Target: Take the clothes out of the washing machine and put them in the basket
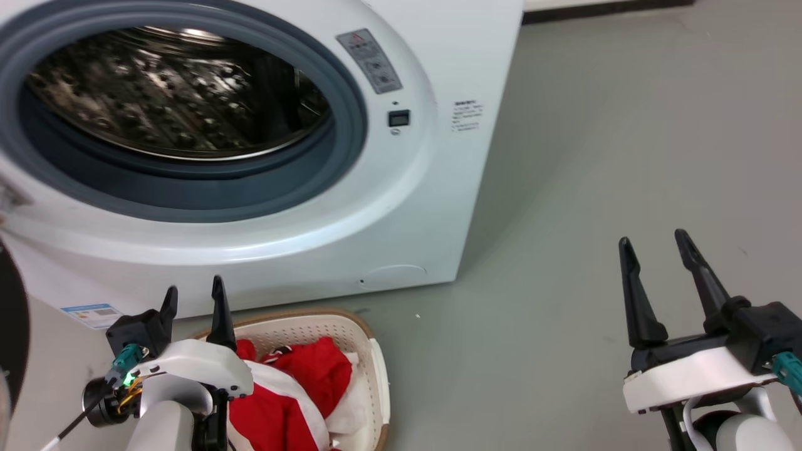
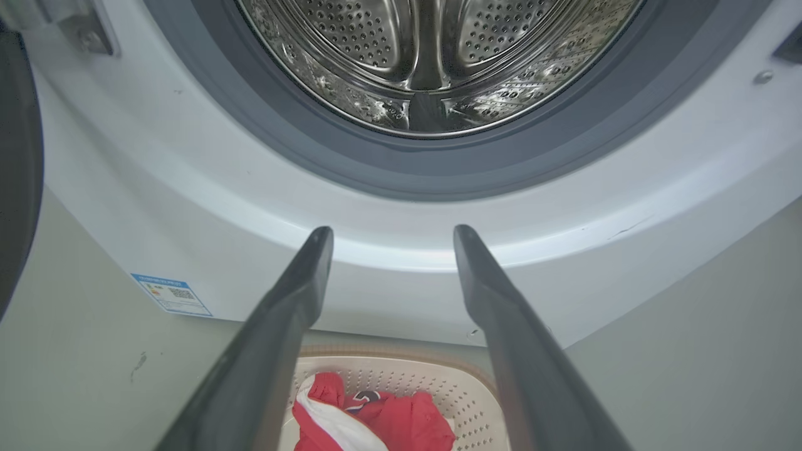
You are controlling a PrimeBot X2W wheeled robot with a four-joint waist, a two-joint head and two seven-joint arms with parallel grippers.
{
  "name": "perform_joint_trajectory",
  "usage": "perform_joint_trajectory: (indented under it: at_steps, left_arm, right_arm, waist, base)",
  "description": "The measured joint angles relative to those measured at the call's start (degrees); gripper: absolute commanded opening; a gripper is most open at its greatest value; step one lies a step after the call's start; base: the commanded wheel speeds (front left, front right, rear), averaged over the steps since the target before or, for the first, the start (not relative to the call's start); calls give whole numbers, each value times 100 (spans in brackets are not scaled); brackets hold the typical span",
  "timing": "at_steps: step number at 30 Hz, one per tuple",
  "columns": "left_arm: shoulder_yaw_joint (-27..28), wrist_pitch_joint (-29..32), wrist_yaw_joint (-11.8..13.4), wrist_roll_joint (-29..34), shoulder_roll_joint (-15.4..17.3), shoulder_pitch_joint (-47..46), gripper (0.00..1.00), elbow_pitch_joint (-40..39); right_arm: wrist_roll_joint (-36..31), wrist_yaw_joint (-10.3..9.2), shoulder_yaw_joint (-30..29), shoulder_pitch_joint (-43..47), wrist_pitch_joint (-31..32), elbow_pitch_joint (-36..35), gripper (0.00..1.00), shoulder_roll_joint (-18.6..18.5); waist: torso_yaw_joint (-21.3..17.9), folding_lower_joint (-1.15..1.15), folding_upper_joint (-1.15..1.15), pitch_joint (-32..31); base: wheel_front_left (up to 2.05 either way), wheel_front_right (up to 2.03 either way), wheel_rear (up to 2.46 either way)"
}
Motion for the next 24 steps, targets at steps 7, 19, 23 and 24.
perform_joint_trajectory:
  at_steps: [7,19,23,24]
  left_arm:
    - [137,0,-10,576,-175,342,100,-1388]
    - [-153,245,124,1361,34,1045,100,-2688]
    - [-194,510,153,1405,91,1327,100,-3012]
    - [-202,588,166,1404,105,1407,100,-3064]
  right_arm:
    - [-26,0,3,237,71,-101,100,0]
    - [-240,0,33,487,246,-203,100,1]
    - [-240,0,30,658,269,-167,100,0]
    - [-240,0,26,695,280,-164,100,1]
  waist:
    - [314,0,0,-325]
    - [654,0,0,-732]
    - [702,1,0,-894]
    - [712,1,0,-939]
  base:
    - [0,0,0]
    - [0,0,0]
    - [0,0,0]
    - [0,0,0]
